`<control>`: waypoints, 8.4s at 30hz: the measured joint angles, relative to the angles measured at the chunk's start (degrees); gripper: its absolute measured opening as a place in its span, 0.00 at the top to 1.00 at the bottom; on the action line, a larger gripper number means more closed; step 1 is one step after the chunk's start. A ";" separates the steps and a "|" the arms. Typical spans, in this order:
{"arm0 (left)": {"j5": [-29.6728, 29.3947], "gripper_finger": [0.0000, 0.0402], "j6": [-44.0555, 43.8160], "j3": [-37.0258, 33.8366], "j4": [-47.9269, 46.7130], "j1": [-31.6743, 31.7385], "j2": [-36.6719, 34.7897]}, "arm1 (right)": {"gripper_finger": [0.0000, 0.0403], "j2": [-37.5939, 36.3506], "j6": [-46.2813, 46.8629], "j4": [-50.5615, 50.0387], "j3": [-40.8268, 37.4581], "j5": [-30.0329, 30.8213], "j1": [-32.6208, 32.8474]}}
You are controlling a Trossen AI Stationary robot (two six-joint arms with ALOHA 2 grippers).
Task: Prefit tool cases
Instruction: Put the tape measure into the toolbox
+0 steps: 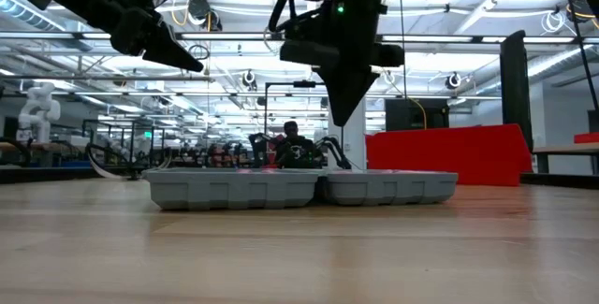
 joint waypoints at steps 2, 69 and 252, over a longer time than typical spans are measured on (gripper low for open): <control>0.00 1.00 -0.06 0.00 0.00 0.00 0.00 | 1.00 0.00 -3.10 -0.18 0.00 1.85 -1.09; 29.08 0.79 7.19 26.32 -7.40 24.42 51.93 | 0.87 -3.56 -45.61 34.82 -17.22 -29.91 -29.29; 26.02 0.79 2.78 45.40 -0.46 16.45 59.40 | 1.00 -17.89 -39.39 48.95 -28.63 -29.04 -31.14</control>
